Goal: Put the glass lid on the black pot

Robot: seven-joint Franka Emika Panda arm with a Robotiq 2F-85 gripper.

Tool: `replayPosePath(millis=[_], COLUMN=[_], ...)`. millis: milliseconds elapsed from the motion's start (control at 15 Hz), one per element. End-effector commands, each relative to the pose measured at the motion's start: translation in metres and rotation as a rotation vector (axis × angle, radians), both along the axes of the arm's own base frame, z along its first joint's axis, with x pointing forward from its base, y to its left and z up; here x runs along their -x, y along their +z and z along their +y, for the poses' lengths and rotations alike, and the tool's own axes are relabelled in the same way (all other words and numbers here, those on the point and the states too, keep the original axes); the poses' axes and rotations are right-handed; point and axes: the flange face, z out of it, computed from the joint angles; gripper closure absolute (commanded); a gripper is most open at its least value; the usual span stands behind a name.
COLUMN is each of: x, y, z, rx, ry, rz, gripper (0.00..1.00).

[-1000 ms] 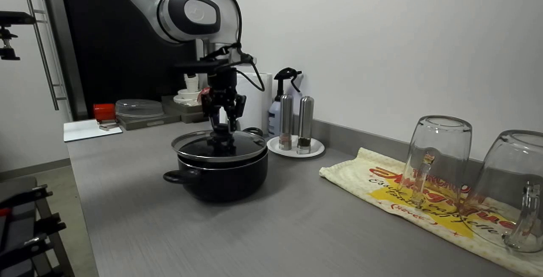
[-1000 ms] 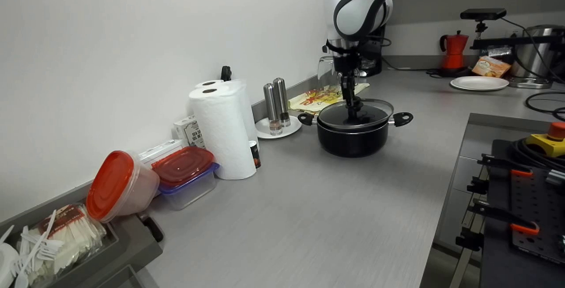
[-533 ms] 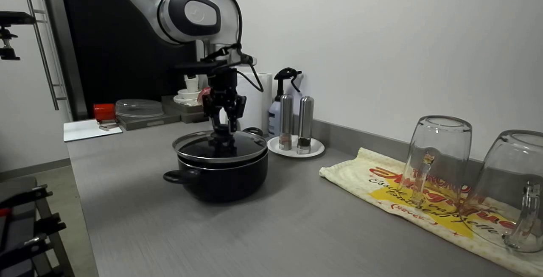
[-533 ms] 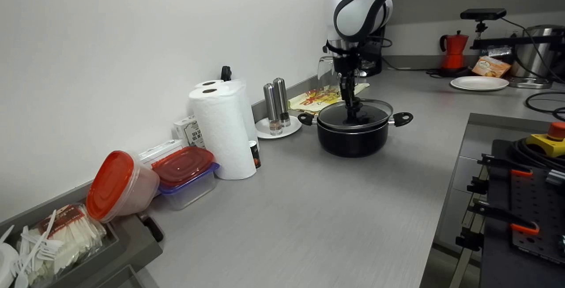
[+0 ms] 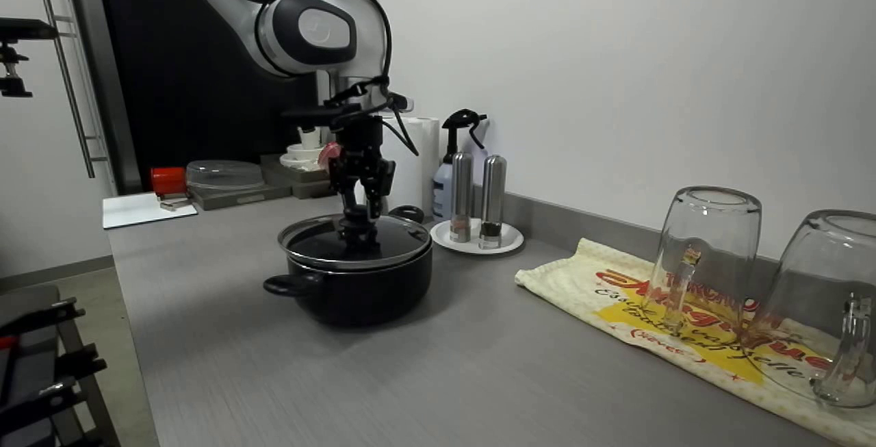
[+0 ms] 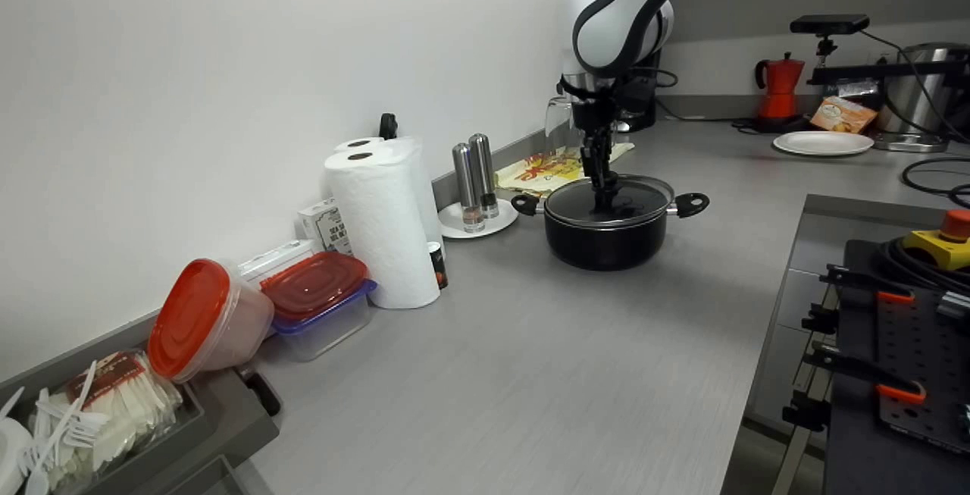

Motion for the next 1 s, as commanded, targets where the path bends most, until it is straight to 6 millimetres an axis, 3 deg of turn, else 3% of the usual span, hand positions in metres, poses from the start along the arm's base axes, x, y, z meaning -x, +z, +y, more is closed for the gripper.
replayPosePath(millis=[0,933], x=[-0.0001,0.0055], y=[0.0059,0.0004], z=[0.0001,-0.0011], rx=[0.007,-0.044], ry=[-0.040,-0.143], rz=[-0.042,-0.059], gripper=[0.74,0.74])
